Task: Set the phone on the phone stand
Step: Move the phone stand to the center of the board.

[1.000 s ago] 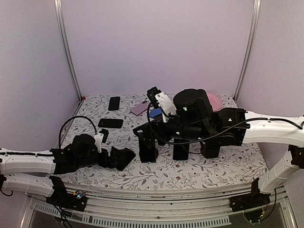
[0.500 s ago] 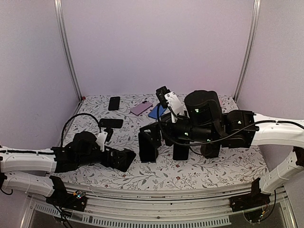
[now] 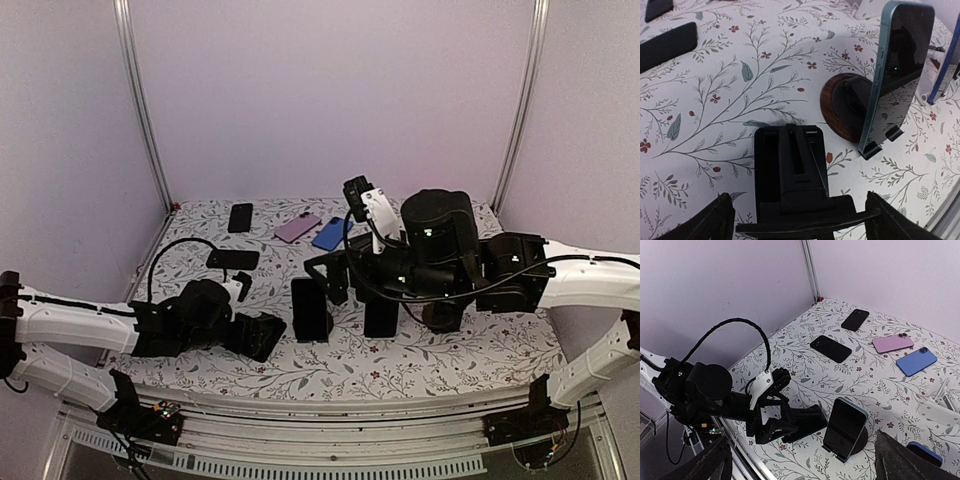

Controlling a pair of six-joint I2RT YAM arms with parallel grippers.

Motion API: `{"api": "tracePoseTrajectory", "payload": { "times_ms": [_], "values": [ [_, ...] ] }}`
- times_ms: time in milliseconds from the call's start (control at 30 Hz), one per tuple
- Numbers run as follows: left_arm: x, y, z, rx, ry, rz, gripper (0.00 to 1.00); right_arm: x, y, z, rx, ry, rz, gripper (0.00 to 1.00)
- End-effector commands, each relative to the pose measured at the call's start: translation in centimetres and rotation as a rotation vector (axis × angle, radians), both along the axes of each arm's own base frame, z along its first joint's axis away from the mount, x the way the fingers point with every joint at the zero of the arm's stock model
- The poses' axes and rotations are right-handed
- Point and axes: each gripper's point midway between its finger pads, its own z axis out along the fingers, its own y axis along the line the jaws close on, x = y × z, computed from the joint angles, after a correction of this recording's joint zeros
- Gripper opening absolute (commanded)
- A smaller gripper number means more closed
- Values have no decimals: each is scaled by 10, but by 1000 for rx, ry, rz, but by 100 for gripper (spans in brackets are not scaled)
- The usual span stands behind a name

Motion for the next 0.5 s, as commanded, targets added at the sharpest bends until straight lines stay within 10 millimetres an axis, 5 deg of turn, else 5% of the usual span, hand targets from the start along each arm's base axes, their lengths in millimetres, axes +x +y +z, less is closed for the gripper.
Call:
{"api": "tracePoseTrajectory", "payload": {
  "times_ms": [0, 200, 467],
  "values": [
    [4, -6, 2, 30, -12, 11, 84, 2, -13, 11, 43, -10, -45, 99],
    [13, -4, -3, 69, -19, 57, 65, 3, -23, 12, 53, -9, -73, 99],
    [41, 6, 17, 137, -129, 171, 61, 7, -44, -10, 58, 30, -143, 99]
  ]
}}
